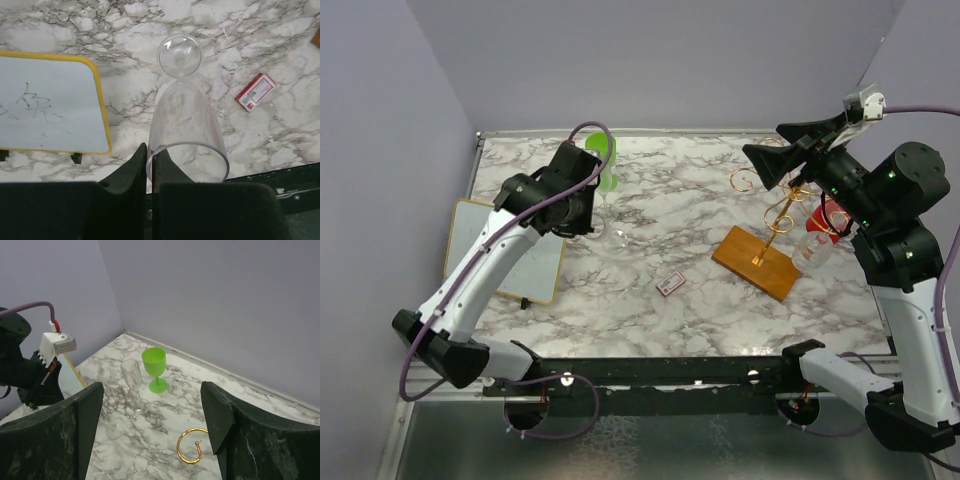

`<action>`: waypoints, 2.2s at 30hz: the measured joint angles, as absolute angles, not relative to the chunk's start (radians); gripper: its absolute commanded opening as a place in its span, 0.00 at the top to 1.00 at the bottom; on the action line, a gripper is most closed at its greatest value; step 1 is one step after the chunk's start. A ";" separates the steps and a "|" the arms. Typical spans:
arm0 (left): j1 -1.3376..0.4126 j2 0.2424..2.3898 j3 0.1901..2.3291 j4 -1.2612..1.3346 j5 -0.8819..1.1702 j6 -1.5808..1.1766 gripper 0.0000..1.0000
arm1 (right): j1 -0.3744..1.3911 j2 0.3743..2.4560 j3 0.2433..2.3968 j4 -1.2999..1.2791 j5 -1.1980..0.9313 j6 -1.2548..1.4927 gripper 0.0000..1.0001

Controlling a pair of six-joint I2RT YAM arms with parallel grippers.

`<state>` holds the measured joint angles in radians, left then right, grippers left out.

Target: Take the wine glass off the wine glass rack

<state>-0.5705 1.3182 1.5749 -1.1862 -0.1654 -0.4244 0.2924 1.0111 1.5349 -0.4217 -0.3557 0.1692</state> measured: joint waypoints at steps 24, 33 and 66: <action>-0.430 1.630 1.705 -1.178 -0.175 -0.228 0.98 | 0.308 0.875 1.388 -0.418 -0.229 0.073 0.20; -0.411 1.678 1.741 -1.169 -0.165 -0.207 0.76 | 0.327 0.854 1.386 -0.417 -0.187 0.045 0.20; -0.407 1.485 1.855 -1.077 -0.063 -0.191 0.20 | 0.335 0.868 1.420 -0.519 -0.165 0.031 0.20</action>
<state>-0.4068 1.4845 1.8549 -1.0771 -0.0628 -0.1909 0.3347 0.8677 1.4197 -0.5186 -0.1650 0.0315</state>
